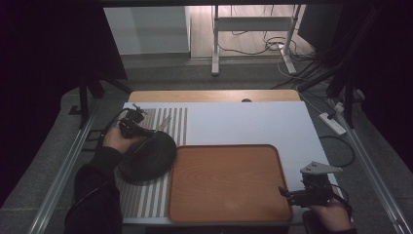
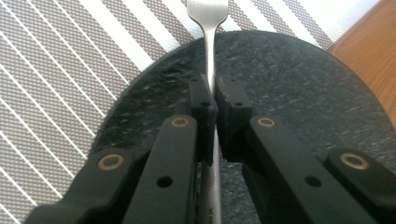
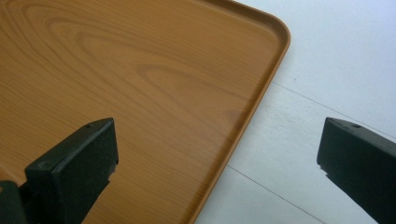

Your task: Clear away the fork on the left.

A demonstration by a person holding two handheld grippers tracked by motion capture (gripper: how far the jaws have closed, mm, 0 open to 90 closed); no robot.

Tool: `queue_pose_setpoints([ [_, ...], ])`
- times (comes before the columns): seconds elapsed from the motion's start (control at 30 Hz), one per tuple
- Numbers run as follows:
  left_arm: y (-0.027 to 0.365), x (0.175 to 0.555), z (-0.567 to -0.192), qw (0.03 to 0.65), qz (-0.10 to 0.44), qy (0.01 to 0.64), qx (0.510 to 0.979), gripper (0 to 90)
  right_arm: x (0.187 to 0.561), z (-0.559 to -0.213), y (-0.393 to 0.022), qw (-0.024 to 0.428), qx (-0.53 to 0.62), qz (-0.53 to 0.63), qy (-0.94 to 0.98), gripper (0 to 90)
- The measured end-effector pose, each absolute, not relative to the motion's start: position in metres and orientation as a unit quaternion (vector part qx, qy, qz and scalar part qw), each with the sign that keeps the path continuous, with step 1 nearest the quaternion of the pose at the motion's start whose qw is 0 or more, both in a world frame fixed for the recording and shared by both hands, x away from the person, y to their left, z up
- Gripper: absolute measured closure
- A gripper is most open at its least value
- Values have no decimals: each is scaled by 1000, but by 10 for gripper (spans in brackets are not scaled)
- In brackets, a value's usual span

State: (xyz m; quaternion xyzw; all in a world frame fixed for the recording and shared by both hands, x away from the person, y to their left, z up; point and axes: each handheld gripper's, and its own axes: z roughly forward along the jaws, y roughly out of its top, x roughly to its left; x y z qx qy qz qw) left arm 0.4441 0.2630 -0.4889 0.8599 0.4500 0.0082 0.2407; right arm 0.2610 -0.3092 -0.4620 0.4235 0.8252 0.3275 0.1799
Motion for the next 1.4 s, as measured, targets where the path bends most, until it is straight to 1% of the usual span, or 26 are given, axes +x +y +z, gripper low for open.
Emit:
queue_pose_setpoints([
  [0.2,255,434,-489,245,9,449,859,848,261,-462,-309,181,422,329,825,0],
  [0.6,227,403,-486,245,2,433,867,847,260,-462,-309,182,419,331,825,0],
  [1.4,189,353,-487,243,-10,433,868,847,259,-461,-309,185,414,332,827,0],
])
